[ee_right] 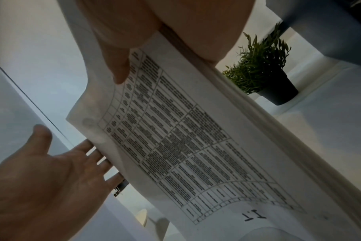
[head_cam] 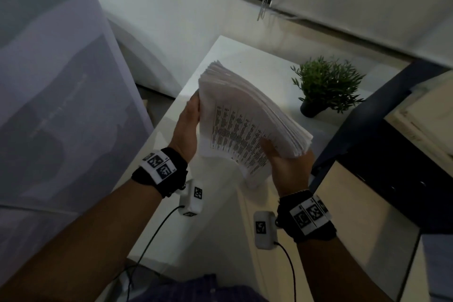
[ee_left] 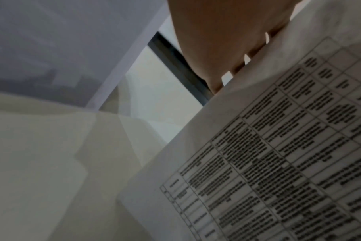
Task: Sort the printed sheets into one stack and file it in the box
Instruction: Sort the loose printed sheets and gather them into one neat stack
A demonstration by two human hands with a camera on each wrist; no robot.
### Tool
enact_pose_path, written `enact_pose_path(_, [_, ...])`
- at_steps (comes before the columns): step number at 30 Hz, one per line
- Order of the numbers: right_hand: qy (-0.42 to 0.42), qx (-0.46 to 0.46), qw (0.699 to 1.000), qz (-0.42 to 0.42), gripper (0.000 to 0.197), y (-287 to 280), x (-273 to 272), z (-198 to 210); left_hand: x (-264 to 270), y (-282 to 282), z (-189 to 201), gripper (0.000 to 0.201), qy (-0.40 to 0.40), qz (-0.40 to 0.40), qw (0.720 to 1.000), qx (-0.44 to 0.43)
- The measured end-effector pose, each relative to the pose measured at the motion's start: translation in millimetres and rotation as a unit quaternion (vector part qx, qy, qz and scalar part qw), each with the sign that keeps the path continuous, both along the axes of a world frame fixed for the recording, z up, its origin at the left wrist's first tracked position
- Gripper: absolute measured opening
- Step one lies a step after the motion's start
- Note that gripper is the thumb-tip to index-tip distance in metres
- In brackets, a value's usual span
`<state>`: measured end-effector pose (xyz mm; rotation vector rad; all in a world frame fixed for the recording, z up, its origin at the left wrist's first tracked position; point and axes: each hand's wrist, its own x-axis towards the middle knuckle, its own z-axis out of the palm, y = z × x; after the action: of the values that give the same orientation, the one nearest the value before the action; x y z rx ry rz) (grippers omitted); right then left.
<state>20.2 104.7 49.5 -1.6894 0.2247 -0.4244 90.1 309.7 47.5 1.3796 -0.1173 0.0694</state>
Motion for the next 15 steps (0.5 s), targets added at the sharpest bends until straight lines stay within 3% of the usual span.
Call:
enact_pose_path(2, [0.001, 0.017, 1.000, 0.006, 0.043, 0, 1, -1, 3, -1, 3, 0.050, -0.025, -0.034, 0.999, 0.009])
enact_pose_path(4, [0.008, 0.024, 1.000, 0.011, 0.046, -1, 2, -2, 9, 1, 1, 0.067, -0.043, -0.046, 0.995, 0.081])
enact_pose_path(6, [0.007, 0.029, 0.999, 0.024, 0.042, -2, 3, 1, 22, 4, 0, 0.088, -0.010, -0.055, 0.989, 0.136])
enact_pose_path(7, [0.011, 0.029, 0.999, 0.032, 0.040, -4, 5, 2, 29, 5, 1, 0.089, 0.017, -0.060, 0.987, 0.151])
enact_pose_path(11, [0.029, 0.043, 0.999, 0.005, 0.035, -10, 13, 14, 42, -4, 15, 0.032, 0.027, -0.026, 0.973, 0.226])
enact_pose_path(13, [-0.001, 0.049, 0.999, -0.007, 0.030, -10, 12, 20, 31, -12, 21, 0.027, 0.001, 0.029, 0.979, 0.203])
enact_pose_path(15, [-0.023, 0.043, 0.999, -0.004, 0.033, -5, 6, 27, 15, -17, 15, 0.033, -0.013, 0.080, 0.984, 0.156])
